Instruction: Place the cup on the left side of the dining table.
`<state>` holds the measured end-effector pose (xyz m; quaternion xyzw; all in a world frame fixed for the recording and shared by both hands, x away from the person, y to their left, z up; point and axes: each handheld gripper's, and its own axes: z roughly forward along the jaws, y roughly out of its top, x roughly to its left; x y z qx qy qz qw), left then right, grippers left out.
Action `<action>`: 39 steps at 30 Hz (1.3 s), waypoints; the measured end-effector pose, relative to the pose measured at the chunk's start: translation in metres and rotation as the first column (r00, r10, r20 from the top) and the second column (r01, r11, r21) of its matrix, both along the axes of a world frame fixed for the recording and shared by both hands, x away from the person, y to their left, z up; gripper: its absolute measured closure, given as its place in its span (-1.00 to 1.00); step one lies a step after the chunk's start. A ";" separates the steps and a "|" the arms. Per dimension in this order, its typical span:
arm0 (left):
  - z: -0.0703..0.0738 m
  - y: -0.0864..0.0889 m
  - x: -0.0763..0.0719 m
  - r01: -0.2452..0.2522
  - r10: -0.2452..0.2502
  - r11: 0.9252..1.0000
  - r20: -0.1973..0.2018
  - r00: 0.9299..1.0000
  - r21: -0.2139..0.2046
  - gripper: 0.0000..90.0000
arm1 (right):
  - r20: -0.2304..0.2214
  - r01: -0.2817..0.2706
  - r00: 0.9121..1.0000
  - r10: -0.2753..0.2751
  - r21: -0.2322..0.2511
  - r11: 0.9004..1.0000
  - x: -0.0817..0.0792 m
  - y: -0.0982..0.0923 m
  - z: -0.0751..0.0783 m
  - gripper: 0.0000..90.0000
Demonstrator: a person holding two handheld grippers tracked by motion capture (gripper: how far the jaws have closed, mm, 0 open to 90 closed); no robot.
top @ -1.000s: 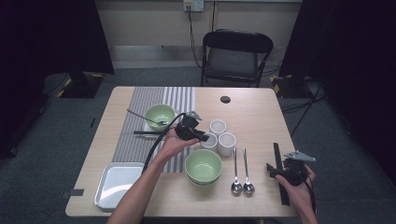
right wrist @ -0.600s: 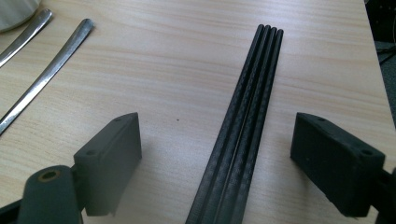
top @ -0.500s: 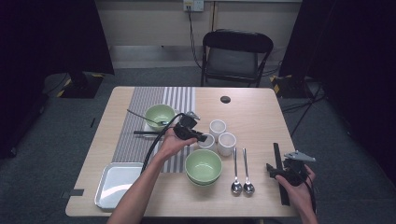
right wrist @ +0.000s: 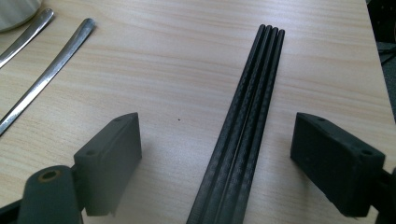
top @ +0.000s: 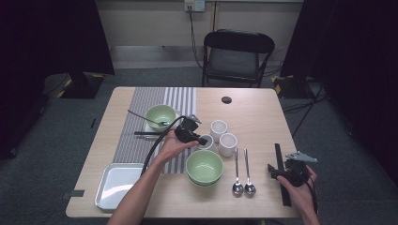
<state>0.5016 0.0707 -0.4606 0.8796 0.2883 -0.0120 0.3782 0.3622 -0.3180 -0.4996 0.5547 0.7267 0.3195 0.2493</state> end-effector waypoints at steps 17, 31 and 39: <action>-0.001 0.012 -0.001 -0.028 0.028 1.000 -0.007 1.000 -0.011 0.81 | -0.001 -0.006 1.000 0.006 0.001 1.000 0.000 0.000 0.000 -0.66; 0.003 0.030 0.000 -0.077 0.077 0.995 -0.004 0.997 -0.060 0.86 | 0.000 -0.007 1.000 0.007 0.000 1.000 0.001 0.000 0.000 -0.66; 0.009 0.037 -0.002 -0.080 0.080 0.993 0.007 0.997 -0.085 0.86 | -0.001 -0.007 1.000 0.007 0.000 1.000 0.001 0.000 0.000 -0.66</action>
